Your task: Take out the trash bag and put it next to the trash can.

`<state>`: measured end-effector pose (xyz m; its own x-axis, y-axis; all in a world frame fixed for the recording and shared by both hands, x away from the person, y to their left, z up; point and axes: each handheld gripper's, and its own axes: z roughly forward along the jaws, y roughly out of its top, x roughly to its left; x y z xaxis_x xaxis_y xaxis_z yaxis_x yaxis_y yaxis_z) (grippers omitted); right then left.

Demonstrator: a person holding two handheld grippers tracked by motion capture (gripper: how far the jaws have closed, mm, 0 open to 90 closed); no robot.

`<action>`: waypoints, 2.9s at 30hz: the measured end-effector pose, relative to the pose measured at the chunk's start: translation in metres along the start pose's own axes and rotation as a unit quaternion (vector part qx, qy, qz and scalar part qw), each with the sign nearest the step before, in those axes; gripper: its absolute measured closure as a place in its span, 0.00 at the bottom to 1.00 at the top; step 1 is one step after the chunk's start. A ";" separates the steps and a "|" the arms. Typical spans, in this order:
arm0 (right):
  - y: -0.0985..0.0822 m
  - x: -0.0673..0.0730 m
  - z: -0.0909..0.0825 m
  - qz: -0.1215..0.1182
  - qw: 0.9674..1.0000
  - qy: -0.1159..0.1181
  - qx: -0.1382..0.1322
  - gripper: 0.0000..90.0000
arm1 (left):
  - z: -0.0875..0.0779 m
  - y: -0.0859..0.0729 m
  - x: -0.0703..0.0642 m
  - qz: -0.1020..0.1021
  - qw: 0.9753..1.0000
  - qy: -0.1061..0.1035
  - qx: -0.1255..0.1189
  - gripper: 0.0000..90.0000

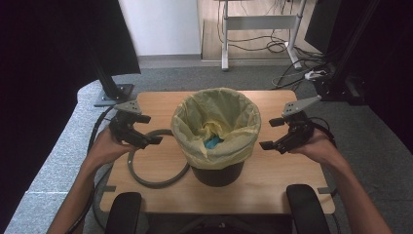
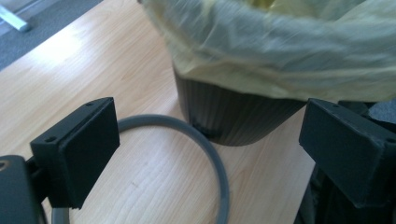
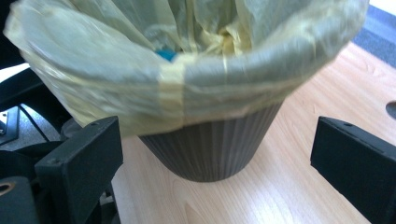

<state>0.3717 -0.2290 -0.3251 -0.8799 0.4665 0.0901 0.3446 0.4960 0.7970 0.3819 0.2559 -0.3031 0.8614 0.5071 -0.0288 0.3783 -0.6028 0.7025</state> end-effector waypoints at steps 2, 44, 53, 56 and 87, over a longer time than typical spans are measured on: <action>0.006 0.003 -0.003 -0.006 1.000 0.002 -0.003 0.03 | -0.002 0.006 -0.005 0.009 1.000 -0.005 -0.003 0.06; 0.057 0.062 0.045 -0.130 0.980 0.146 0.049 0.69 | 0.030 0.059 -0.064 0.121 0.984 -0.131 0.023 0.57; 0.070 0.057 0.033 -0.122 0.981 0.151 0.029 0.99 | 0.026 0.063 -0.055 0.067 0.990 -0.125 0.006 1.00; 0.073 0.052 0.036 -0.113 0.984 0.139 0.023 0.99 | 0.024 0.065 -0.048 0.046 0.993 -0.112 -0.006 0.98; 0.105 0.018 0.057 -0.078 0.996 0.036 0.003 0.84 | 0.050 0.099 -0.042 0.043 0.998 0.014 0.050 1.00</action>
<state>0.4107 -0.1265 -0.2734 -0.9438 0.3303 0.0087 0.2044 0.5631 0.8007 0.3998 0.1442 -0.2674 0.8830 0.4668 0.0487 0.3370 -0.7028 0.6265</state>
